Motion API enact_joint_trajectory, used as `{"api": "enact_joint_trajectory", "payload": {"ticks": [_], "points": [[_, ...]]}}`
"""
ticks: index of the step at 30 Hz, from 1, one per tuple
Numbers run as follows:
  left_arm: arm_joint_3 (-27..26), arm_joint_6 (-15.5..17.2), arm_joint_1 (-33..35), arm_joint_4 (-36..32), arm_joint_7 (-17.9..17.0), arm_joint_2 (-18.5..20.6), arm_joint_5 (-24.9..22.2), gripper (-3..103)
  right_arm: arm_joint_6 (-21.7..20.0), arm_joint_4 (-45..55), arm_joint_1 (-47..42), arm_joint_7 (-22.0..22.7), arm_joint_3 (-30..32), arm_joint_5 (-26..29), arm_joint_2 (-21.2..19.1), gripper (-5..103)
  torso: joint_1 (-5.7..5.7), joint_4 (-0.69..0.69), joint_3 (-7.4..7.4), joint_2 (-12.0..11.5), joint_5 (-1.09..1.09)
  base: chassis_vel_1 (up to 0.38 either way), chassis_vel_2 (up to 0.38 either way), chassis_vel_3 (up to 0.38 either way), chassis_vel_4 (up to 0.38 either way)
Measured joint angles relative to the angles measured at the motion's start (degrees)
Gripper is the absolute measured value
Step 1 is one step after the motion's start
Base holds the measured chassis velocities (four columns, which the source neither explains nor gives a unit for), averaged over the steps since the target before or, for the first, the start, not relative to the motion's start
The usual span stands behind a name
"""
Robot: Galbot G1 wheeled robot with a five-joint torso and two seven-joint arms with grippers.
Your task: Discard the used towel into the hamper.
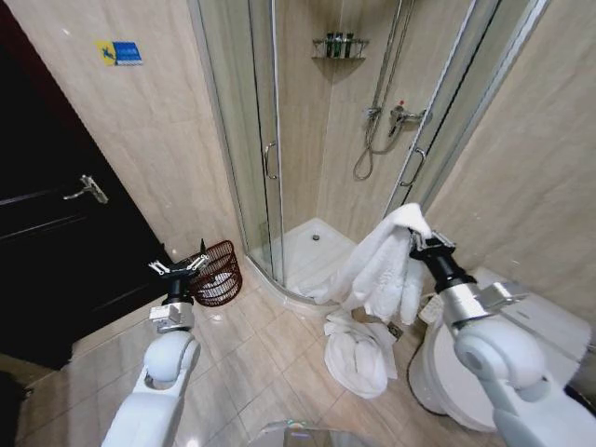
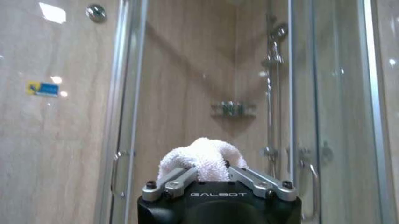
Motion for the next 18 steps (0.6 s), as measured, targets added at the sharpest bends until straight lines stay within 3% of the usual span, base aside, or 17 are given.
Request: {"api": "enact_joint_trajectory", "payload": {"ticks": [14, 18], "points": [[0.04, -0.06, 0.22, -0.24, -0.03, 0.25, 0.07, 100, -1.54, 5.19, 0.25, 3.82, 4.56, 5.60, -5.92, 4, 0.00, -0.01, 0.00, 0.00, 0.02, 0.000, 0.000, 0.000, 0.000], [0.16, -0.05, 0.13, -0.14, -0.11, 0.19, 0.09, 100, -1.91, 5.17, 1.17, 4.21, 8.37, 10.10, -8.88, 4, 0.00, -0.01, 0.01, 0.00, 0.03, 0.000, 0.000, 0.000, 0.000]]}}
